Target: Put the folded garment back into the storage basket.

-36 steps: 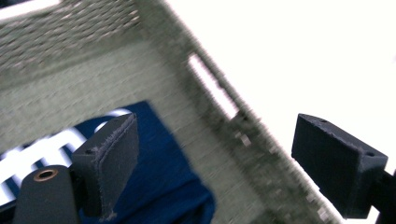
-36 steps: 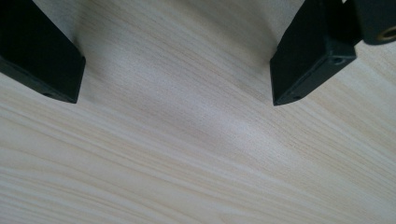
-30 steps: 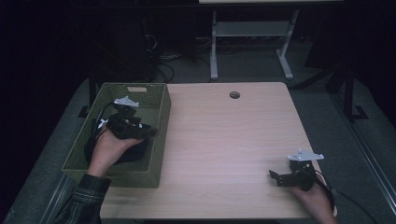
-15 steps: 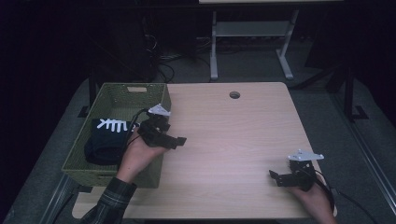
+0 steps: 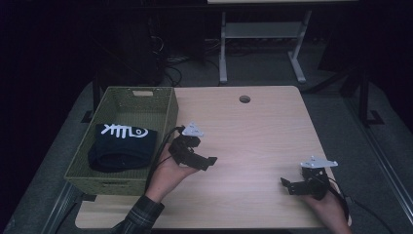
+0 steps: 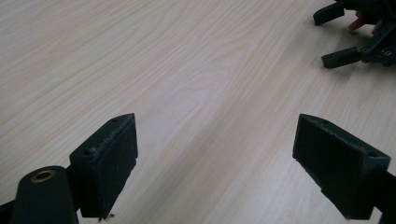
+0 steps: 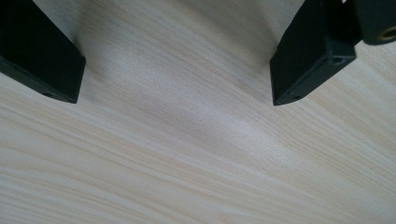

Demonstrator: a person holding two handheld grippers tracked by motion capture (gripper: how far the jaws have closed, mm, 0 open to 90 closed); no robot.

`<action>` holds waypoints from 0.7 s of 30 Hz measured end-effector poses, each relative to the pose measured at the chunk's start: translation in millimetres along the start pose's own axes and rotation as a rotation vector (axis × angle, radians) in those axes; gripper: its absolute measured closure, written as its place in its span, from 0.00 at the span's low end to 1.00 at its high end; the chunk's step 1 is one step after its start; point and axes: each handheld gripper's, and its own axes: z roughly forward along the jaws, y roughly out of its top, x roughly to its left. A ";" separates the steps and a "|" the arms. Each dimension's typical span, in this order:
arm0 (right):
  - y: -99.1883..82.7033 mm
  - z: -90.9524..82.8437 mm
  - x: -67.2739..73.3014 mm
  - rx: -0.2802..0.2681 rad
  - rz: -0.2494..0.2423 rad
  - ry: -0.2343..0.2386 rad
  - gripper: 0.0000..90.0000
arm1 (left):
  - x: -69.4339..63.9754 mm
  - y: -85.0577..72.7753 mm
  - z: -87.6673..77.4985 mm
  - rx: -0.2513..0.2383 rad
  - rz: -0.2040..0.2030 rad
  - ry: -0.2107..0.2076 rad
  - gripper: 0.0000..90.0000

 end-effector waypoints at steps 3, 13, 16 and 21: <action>0.0 -0.1 0.0 0.001 -0.001 0.000 0.03 | -6.1 -8.2 15.3 0.013 0.012 -0.002 0.15; 0.0 -0.1 0.0 0.001 -0.001 0.000 0.03 | -7.7 -28.6 44.3 0.033 0.017 0.007 0.15; 0.0 -0.1 0.1 0.001 0.000 0.000 0.03 | -4.4 -38.2 53.1 0.009 0.009 0.010 0.15; 0.1 0.0 0.2 0.000 0.002 0.000 0.03 | -2.8 -47.8 61.6 0.016 0.036 0.047 0.14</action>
